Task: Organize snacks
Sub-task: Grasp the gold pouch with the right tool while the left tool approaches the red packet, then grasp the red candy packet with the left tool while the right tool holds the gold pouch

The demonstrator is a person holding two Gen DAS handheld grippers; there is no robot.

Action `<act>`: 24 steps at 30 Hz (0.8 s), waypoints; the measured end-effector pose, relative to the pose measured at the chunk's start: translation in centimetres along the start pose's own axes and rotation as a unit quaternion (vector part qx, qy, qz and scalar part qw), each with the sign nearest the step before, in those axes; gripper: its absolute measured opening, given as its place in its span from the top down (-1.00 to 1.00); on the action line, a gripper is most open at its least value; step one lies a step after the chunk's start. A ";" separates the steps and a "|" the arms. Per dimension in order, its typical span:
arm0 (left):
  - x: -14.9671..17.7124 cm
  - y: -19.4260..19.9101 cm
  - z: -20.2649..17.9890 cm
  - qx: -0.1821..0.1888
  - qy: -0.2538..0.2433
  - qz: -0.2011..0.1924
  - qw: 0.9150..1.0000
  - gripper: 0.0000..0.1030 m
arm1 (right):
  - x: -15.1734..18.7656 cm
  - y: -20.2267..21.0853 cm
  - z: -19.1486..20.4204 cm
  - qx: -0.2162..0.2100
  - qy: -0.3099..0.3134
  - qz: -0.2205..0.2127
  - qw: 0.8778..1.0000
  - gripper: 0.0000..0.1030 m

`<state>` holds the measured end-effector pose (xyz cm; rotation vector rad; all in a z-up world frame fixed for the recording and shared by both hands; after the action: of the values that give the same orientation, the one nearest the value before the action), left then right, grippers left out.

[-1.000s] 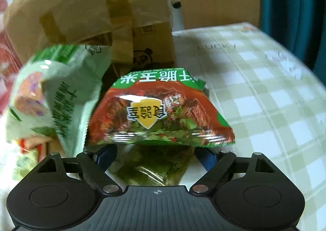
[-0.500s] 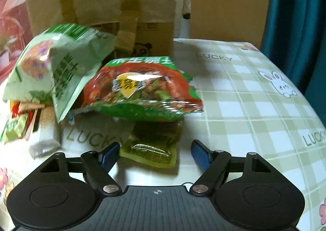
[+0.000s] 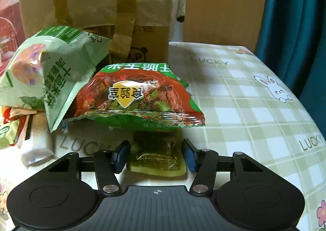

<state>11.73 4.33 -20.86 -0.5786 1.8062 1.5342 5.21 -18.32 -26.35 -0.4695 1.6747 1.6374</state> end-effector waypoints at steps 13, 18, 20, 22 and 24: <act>0.5 -0.5 -0.1 0.030 -0.060 0.015 0.998 -0.27 | 0.8 2.8 2.2 -0.119 0.050 0.011 0.992 0.15; 0.7 -1.4 0.8 0.035 -0.055 0.022 0.998 -0.15 | 0.6 2.7 2.2 -0.128 0.046 0.013 0.991 0.15; 0.5 -2.1 1.3 0.040 -0.041 0.025 0.998 -0.02 | 0.9 2.5 1.9 -0.127 0.036 0.014 0.991 0.15; 0.1 -2.8 1.6 0.046 -0.031 0.027 0.998 -0.01 | 1.0 2.1 1.7 -0.128 0.030 0.011 0.991 0.14; -0.4 -3.7 1.7 0.050 -0.022 0.030 0.998 0.00 | 0.8 2.0 1.8 -0.126 0.035 0.011 0.991 0.15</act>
<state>15.01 5.18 -23.17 -0.4439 1.8691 1.4750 3.71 -16.19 -25.44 -0.6407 1.5335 1.8773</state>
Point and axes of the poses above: each gripper's, at about its wrist camera, not at the fingertips, and y roughly against the way its jaws point, z to its left, x to its underside, the point moved 3 cm from there along -y, roughly the way its jaws point, and after that the axes turned 3 degrees about -x, right-handed, at the moved point
